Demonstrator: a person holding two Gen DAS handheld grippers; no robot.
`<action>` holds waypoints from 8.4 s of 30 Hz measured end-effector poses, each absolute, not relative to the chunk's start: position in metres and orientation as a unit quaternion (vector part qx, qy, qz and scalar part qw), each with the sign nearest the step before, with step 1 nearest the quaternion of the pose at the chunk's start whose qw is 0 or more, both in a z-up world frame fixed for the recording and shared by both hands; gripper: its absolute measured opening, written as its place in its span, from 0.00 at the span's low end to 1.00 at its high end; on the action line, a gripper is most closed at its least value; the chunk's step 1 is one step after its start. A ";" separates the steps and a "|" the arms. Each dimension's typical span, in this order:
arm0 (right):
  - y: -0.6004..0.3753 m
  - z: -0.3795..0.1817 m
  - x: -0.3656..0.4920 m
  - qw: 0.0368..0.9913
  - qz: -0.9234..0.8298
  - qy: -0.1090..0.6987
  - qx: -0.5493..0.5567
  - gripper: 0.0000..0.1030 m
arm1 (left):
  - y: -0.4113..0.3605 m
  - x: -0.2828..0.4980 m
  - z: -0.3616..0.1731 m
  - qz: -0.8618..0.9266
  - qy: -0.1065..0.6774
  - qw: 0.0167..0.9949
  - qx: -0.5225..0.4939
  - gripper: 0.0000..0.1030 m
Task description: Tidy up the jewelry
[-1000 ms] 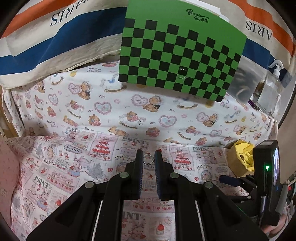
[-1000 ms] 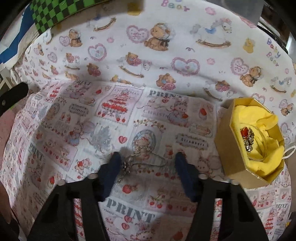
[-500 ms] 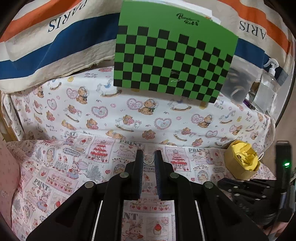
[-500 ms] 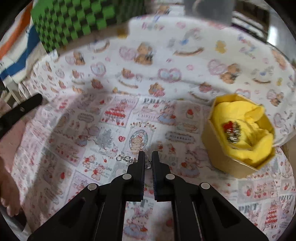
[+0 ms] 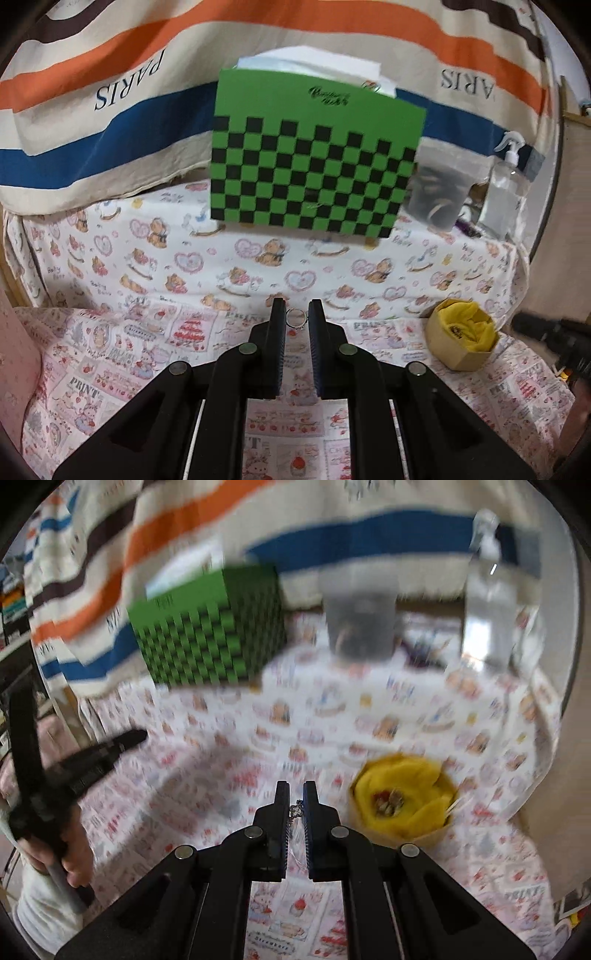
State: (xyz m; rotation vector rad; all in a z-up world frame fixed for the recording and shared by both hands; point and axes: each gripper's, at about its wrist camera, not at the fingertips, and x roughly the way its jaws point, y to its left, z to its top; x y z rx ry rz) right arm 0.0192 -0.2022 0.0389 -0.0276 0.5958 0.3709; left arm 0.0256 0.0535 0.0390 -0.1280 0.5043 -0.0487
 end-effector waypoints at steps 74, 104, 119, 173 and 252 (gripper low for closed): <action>-0.362 -0.003 0.083 0.935 0.031 0.278 0.218 0.83 | -0.157 0.101 0.034 -0.174 0.310 0.935 0.017 0.11; -0.296 0.033 0.043 0.969 0.030 0.233 0.078 0.84 | -0.020 0.027 0.052 -0.082 0.222 0.971 -0.028 0.99; -0.261 -0.003 0.016 0.981 0.068 0.182 0.010 0.93 | 0.000 0.009 0.010 -0.051 0.218 0.974 -0.026 0.99; -0.254 -0.007 0.005 0.990 0.035 0.137 -0.012 1.00 | -0.003 -0.009 -0.003 -0.023 0.153 0.988 0.011 1.00; -0.253 -0.009 0.006 0.990 0.036 0.139 -0.016 1.00 | -0.001 -0.011 -0.003 -0.015 0.151 0.988 0.012 1.00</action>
